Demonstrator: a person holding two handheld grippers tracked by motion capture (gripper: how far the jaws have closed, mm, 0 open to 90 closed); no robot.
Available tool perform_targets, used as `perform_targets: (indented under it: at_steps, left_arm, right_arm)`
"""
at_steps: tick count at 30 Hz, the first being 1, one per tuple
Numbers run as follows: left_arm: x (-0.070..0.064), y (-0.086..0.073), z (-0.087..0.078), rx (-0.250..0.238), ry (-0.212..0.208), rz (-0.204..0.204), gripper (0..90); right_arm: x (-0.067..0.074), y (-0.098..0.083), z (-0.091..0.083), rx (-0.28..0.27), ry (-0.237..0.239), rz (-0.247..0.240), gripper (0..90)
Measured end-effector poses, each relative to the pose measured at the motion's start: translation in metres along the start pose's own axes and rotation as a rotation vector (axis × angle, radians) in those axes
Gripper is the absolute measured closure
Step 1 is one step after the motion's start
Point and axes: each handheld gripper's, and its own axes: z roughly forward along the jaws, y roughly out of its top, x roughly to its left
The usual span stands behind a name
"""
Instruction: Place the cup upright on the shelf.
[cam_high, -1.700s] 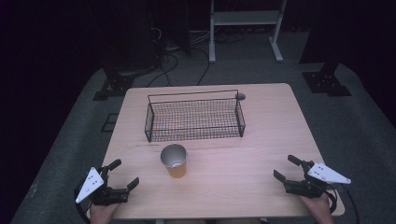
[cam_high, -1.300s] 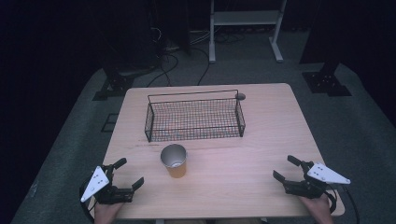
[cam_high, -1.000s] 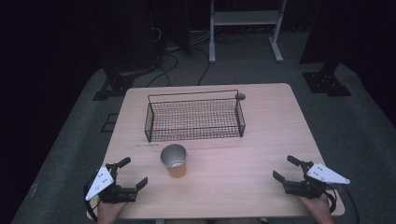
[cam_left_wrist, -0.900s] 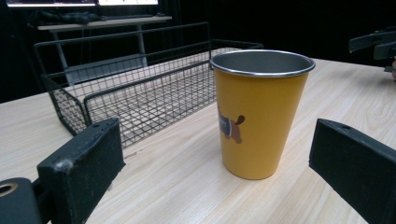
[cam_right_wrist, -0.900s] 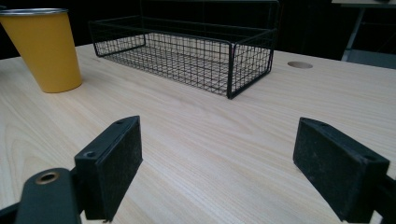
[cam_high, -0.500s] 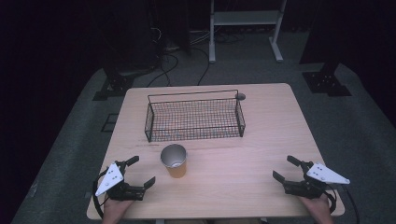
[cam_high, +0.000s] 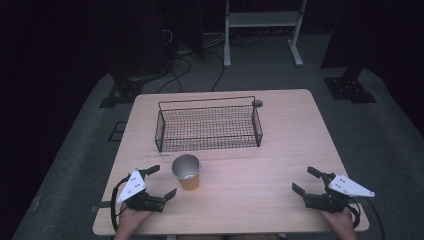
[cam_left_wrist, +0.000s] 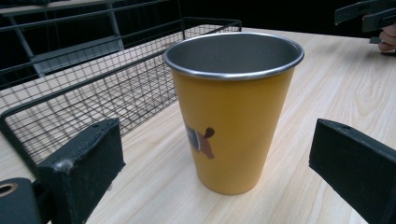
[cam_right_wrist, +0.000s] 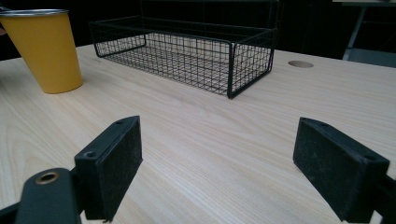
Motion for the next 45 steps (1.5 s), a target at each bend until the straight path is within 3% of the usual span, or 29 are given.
perform_targets:
  at_steps: [31,45]
  left_arm:
    - [-0.004,0.01,0.054,0.025,-0.082,-0.006,2.1]
    - [-0.003,0.009,0.061,-0.014,-0.083,-0.009,7.9]
  right_arm:
    - [0.0,0.0,0.001,0.001,0.009,0.0,14.8]
    - [0.0,0.0,0.002,0.001,0.012,0.001,14.8]
